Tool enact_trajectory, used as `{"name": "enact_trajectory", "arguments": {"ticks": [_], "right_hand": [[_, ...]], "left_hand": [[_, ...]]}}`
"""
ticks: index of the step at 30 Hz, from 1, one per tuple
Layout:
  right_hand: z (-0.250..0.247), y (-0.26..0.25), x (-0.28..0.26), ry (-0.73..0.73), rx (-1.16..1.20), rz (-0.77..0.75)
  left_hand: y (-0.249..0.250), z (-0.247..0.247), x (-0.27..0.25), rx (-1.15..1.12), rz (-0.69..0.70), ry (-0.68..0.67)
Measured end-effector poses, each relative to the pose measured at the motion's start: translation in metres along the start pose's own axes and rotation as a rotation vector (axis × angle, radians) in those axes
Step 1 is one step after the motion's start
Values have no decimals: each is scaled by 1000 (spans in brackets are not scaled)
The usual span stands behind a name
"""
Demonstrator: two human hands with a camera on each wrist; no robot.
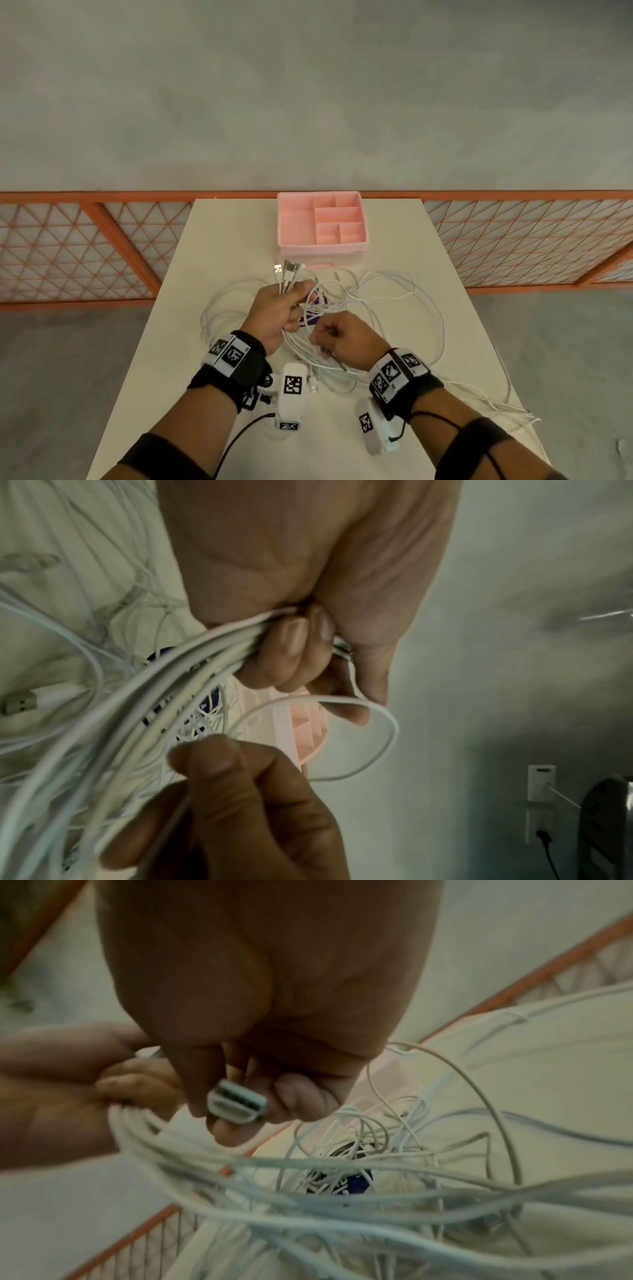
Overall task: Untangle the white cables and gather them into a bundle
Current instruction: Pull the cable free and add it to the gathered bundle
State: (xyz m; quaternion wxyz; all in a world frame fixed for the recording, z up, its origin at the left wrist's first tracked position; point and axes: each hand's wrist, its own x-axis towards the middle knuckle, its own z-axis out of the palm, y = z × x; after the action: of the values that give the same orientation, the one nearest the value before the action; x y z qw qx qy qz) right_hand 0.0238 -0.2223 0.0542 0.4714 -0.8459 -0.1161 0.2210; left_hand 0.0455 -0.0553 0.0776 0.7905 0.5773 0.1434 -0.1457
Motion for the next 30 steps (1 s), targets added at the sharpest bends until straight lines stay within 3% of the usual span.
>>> {"name": "enact_trajectory", "arguments": {"ticks": [5, 8, 12, 14, 19, 24, 30], "right_hand": [[-19, 5, 7, 9, 93, 67], [-22, 8, 7, 7, 237, 126], [-35, 4, 12, 218, 1052, 188], [-50, -3, 16, 288, 1267, 149], [-70, -26, 31, 381, 1249, 90], [-89, -56, 36, 553, 1176, 3], [-61, -47, 28, 389, 714, -13]], "left_hand": [[-6, 5, -3, 104, 61, -76], [-12, 5, -1, 97, 74, -27], [-19, -7, -1, 90, 29, 28], [-26, -9, -3, 140, -21, -28], [-41, -2, -14, 305, -117, -152], [-48, -9, -18, 335, -198, -118], [-21, -10, -5, 157, -105, -31]]}}
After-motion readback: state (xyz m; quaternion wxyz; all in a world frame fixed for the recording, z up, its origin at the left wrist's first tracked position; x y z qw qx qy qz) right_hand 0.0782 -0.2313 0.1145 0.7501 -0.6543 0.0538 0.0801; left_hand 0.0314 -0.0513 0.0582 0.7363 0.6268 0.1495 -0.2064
